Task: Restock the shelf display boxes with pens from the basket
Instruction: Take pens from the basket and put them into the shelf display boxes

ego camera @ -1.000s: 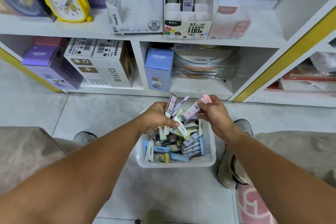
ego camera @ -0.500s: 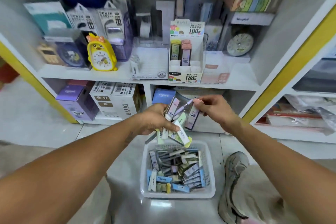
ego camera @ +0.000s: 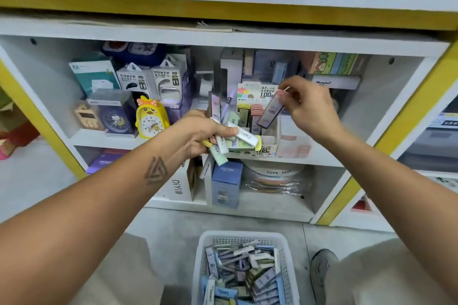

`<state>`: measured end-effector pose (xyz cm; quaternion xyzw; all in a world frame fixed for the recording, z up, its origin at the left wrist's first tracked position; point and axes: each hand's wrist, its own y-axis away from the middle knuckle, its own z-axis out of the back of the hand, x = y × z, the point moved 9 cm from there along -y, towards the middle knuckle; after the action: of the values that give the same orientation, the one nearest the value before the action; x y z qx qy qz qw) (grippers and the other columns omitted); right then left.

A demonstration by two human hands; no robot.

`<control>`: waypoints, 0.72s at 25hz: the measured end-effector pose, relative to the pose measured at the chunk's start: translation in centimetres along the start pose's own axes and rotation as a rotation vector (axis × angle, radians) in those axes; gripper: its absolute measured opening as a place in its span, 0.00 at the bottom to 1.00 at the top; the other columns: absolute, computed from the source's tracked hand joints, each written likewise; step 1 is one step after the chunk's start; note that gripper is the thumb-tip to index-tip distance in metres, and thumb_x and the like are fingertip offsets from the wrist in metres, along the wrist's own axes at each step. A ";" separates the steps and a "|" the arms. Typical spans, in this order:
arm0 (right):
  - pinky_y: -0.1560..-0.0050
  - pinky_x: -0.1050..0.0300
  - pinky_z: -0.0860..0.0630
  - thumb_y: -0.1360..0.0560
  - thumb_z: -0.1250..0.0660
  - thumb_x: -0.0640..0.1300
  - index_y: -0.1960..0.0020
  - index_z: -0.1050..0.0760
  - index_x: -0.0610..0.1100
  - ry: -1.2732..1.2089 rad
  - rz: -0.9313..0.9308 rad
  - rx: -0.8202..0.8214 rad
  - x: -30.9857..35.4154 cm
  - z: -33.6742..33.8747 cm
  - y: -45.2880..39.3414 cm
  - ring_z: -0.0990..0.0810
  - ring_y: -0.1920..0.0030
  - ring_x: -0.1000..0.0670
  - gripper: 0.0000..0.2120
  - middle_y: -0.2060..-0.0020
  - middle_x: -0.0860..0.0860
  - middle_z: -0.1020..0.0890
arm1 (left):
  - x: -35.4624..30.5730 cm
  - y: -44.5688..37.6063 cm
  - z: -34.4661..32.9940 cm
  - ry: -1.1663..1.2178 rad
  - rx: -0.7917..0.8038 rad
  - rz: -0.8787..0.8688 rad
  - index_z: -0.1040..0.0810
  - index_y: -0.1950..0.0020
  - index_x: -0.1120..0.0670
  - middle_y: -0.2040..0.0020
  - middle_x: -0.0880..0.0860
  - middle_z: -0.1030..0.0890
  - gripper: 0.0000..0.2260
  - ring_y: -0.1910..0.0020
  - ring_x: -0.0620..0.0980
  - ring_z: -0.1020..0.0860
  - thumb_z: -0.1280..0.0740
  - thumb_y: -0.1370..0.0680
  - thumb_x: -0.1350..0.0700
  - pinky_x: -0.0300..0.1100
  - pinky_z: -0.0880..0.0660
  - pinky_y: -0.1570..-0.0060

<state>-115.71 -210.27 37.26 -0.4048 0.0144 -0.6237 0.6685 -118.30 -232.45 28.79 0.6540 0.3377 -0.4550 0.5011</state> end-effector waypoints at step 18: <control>0.55 0.52 0.22 0.20 0.34 0.44 0.52 0.17 0.46 -0.094 -0.031 0.214 -1.2 -7.4 -0.8 0.18 0.56 0.50 0.07 0.58 0.52 0.15 | -0.3 -4.4 0.2 0.108 -0.004 0.046 0.27 0.35 0.68 0.47 0.68 0.18 0.26 0.51 0.65 0.16 0.26 0.33 0.73 0.64 0.21 0.49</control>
<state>-120.53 -213.04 32.18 -0.3602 -0.0898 -0.6123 0.6981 -122.38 -231.46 27.49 0.6843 0.3501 -0.4068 0.4936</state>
